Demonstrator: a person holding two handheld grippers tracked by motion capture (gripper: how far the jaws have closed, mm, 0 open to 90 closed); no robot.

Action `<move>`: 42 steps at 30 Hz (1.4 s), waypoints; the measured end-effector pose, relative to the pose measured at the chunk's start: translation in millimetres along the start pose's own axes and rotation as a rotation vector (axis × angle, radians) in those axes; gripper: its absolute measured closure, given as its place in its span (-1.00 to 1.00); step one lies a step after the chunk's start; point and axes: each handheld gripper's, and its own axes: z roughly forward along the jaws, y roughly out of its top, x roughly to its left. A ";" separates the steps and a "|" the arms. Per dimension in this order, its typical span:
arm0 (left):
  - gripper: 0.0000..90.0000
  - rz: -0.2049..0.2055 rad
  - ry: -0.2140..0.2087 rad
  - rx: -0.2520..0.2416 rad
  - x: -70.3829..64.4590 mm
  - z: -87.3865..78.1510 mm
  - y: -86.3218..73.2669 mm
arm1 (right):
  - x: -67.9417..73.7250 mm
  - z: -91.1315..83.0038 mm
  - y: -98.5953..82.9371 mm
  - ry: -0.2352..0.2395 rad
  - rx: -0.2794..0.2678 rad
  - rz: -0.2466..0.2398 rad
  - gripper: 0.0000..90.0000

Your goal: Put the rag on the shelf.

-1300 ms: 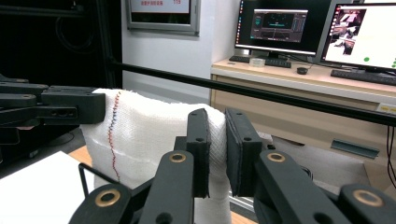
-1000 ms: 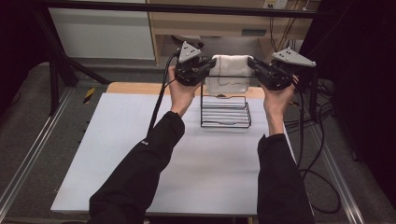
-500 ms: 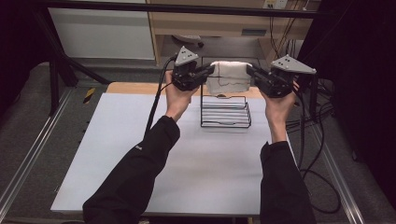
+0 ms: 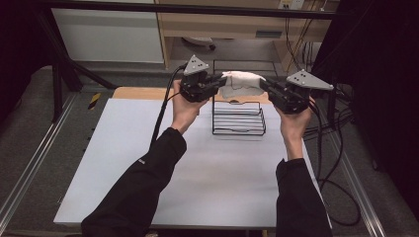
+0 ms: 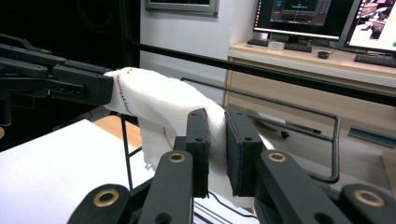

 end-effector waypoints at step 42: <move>0.99 -0.048 -0.019 0.136 -1.2 13.4 16.7 | 1.5 -1.4 -17.4 0.038 0.027 -0.017 0.75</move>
